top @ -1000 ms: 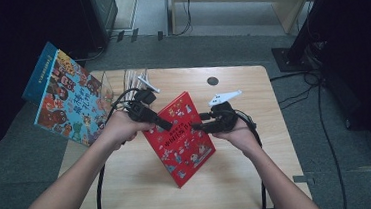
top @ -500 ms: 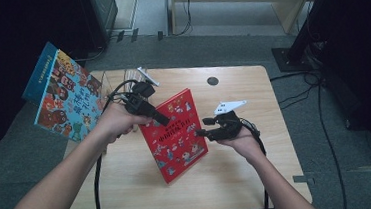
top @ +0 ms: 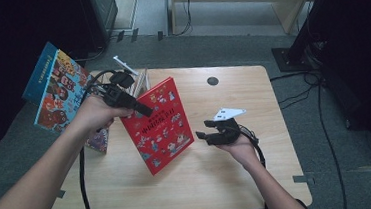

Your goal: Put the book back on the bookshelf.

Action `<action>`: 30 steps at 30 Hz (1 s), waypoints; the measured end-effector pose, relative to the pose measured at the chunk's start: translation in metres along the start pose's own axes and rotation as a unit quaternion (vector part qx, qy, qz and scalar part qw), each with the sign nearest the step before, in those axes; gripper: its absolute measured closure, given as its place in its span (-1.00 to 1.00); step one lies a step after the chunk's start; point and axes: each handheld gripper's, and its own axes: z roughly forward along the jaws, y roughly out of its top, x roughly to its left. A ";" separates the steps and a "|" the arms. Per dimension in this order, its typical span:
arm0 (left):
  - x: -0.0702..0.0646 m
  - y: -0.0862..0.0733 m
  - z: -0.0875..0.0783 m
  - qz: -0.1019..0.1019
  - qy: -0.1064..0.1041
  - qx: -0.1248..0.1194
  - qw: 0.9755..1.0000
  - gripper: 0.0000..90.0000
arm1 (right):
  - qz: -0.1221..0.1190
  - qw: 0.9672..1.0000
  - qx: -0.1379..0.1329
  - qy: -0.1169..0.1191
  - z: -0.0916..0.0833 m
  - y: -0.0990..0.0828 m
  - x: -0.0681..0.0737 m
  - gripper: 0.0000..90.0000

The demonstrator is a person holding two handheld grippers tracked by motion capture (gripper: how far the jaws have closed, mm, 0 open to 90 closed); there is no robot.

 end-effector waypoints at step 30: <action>0.033 -0.047 -0.060 -0.058 0.048 -0.032 0.997 0.77 | 0.012 0.997 0.056 -0.049 0.038 -0.039 -0.002 -0.01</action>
